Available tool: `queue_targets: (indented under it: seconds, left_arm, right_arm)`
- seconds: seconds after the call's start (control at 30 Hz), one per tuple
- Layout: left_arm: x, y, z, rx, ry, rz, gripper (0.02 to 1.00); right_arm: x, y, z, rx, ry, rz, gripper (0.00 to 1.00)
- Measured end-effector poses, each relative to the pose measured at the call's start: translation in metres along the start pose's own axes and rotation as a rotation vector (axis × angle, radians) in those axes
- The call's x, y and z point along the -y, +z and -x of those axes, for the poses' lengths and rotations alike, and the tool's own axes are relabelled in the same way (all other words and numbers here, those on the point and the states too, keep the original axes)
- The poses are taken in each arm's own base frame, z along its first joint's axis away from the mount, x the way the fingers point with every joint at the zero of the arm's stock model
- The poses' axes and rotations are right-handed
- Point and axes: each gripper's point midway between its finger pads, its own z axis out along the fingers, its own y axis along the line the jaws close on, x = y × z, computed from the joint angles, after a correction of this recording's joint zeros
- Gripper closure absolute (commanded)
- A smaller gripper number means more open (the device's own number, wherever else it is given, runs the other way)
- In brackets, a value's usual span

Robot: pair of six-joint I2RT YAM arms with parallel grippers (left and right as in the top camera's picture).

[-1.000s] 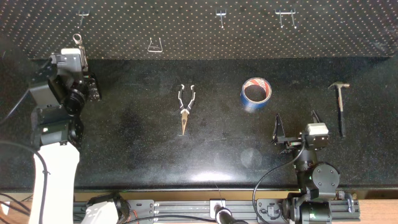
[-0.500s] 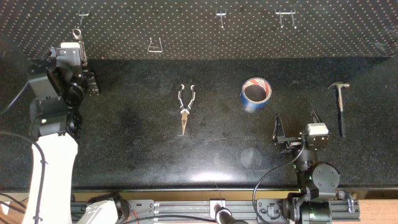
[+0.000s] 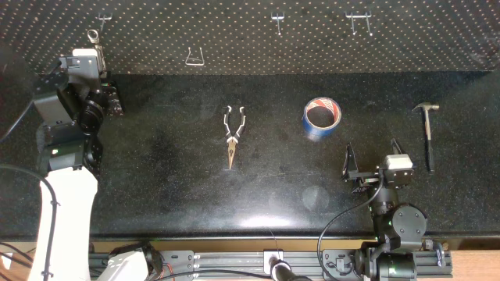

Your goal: Place Tools Onto Pegboard

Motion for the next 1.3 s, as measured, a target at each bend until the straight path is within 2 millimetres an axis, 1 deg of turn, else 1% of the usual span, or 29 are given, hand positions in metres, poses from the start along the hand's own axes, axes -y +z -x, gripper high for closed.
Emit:
queue_targets:
  seconds: [0.27, 0.43, 0.63, 1.0, 1.3]
  left_arm:
    - [0.0, 0.003, -0.004, -0.016, -0.023, -0.001, 0.989]
    - [0.0, 0.009, -0.016, -0.059, -0.032, -0.006, 0.989]
    - [0.0, 0.011, -0.017, -0.062, -0.032, -0.007, 0.989]
    - [-0.001, 0.017, -0.026, -0.093, -0.036, -0.002, 0.989]
    - [-0.001, 0.017, -0.025, -0.092, -0.036, -0.001, 0.991]
  right_arm:
    - [0.0, 0.0, 0.0, 0.0, 0.0, 0.0, 0.025]
    - [0.0, 0.0, 0.0, 0.0, 0.0, 0.0, 0.027]
    - [0.0, 0.0, 0.0, 0.0, 0.0, 0.0, 0.025]
    - [0.0, 0.0, 0.0, 0.0, 0.0, 0.0, 0.025]
    - [0.0, 0.0, 0.0, 0.0, 0.0, 0.0, 0.025]
